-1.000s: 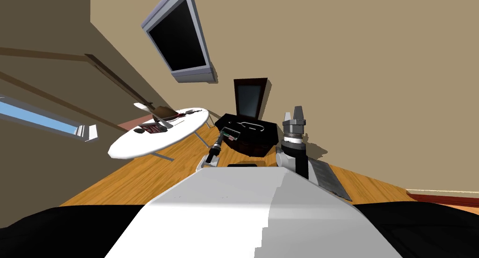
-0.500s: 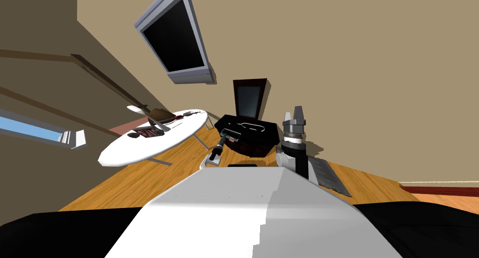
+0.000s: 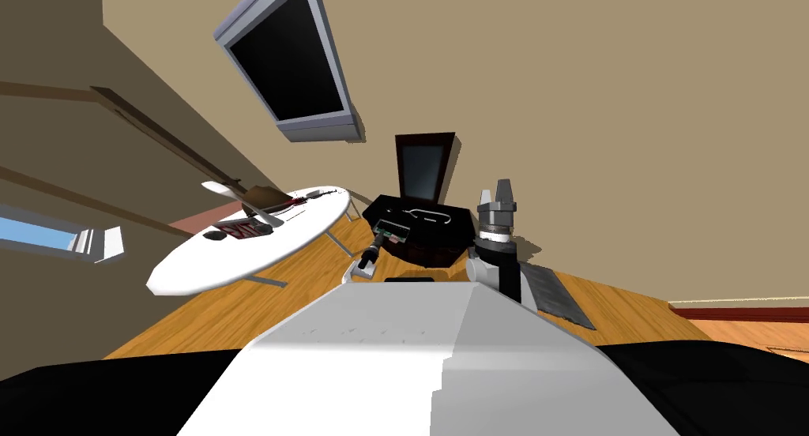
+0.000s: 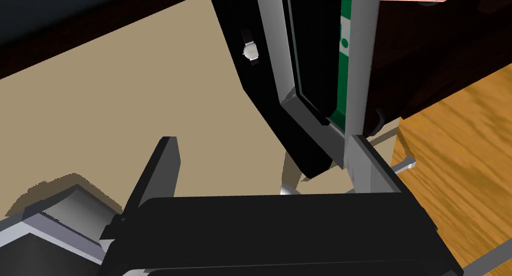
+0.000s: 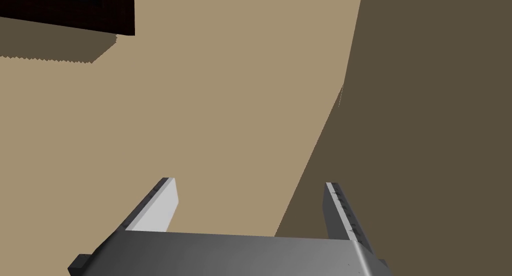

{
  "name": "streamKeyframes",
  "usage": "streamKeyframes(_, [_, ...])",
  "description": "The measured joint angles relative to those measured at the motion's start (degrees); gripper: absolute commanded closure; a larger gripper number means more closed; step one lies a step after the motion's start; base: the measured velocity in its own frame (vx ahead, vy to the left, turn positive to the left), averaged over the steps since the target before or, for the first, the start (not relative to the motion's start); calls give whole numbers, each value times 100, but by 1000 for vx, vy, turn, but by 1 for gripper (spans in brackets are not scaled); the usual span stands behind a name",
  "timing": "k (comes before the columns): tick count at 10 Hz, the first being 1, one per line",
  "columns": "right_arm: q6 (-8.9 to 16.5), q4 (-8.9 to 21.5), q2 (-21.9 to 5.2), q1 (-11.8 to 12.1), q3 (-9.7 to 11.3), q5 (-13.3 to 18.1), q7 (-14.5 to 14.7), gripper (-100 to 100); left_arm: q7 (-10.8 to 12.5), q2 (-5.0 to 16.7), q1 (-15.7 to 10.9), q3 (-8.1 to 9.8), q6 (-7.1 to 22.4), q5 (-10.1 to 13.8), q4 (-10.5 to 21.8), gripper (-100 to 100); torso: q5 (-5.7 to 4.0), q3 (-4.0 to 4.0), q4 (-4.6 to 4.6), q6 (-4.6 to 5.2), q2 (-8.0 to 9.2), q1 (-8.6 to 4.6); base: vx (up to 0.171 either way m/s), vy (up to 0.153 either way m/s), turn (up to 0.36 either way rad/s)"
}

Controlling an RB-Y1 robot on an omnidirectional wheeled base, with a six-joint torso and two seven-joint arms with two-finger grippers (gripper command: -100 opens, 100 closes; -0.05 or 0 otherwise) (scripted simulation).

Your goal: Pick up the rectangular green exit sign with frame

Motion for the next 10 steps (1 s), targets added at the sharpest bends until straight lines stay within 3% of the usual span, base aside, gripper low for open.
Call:
streamKeyframes(3, [0,0,0,0,0,0,0,0,112,-191,-305,-33,157,5,658,-100,4,-8,-3,-1,-14,16,84,119,-63])
streamKeyframes(6, [0,0,0,0,0,0,0,0,225,-345,-388,-101,452,26,836,-100,-1,-2,-1,-1,-2,-8,52,63,-26])
streamKeyframes(10, [0,0,0,0,0,0,0,0,289,-837,-561,-97,551,13,1399,-100,-2,-1,0,-1,-1,-11,51,60,-38])
